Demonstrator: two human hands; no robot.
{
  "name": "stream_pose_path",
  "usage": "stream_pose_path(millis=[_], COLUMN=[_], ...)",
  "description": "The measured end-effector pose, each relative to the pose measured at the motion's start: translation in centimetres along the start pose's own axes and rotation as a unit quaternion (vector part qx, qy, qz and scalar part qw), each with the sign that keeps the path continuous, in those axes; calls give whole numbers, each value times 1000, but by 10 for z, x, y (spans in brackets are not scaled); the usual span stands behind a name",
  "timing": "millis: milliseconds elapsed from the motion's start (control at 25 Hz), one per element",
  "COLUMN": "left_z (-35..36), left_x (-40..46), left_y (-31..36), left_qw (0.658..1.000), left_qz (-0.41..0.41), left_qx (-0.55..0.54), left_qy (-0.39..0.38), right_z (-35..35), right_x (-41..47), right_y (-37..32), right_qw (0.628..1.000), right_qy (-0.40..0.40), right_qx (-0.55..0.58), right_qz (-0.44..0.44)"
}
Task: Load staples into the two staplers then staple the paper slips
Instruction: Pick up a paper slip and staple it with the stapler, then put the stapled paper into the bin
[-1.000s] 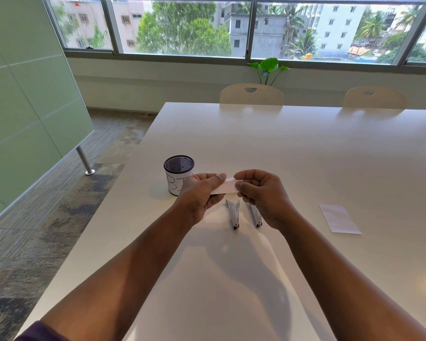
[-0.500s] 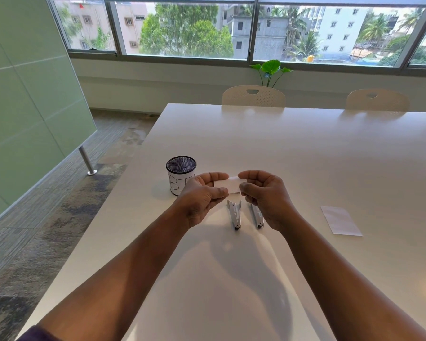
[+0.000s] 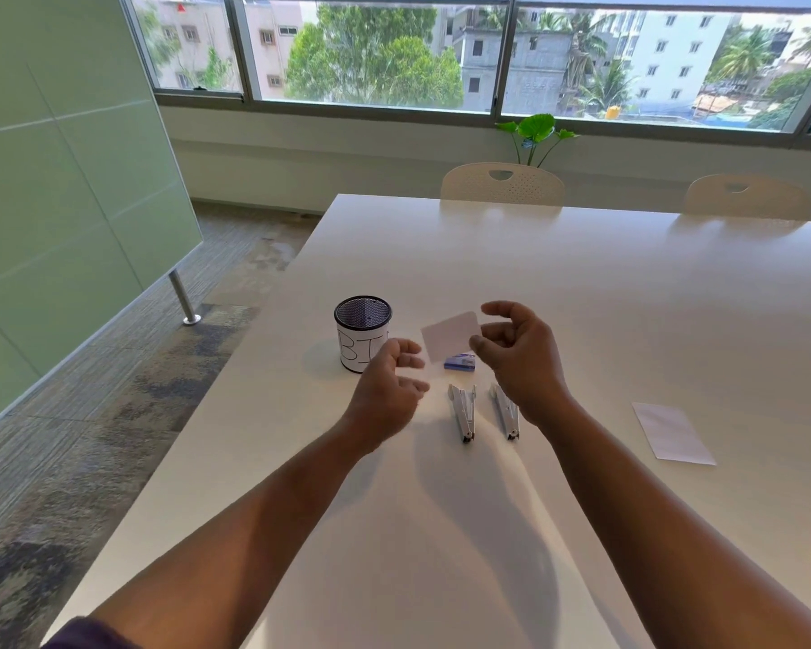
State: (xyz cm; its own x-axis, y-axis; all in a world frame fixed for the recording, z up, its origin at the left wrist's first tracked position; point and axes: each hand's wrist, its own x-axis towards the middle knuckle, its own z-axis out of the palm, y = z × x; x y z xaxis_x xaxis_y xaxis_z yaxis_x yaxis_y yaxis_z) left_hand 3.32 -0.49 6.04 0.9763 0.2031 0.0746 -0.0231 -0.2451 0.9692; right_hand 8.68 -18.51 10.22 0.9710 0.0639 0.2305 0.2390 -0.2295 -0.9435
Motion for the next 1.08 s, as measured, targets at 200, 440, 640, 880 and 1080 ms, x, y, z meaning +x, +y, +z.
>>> stream_pose_path(millis=[200, 440, 640, 880, 1080], left_z=[-20, -37, -39, -34, -20], left_x=[0, 6, 7, 10, 16], left_y=[-40, -54, -54, -59, -58], left_qw=[954, 963, 970, 970, 964], left_qz=[42, 34, 36, 42, 27], left_qx=[296, 266, 240, 241, 263], left_qy=[-32, -19, -21, -6, 12], right_z=[42, 96, 121, 100, 48], right_x=[32, 63, 74, 64, 52], right_y=[-16, -29, -20, -1, 25], right_qw=[989, 938, 899, 931, 946], right_qy=[28, -35, -97, -73, -39], right_qx=[-106, -239, -337, -267, -269], right_qz=[-101, -247, -262, -239, -178])
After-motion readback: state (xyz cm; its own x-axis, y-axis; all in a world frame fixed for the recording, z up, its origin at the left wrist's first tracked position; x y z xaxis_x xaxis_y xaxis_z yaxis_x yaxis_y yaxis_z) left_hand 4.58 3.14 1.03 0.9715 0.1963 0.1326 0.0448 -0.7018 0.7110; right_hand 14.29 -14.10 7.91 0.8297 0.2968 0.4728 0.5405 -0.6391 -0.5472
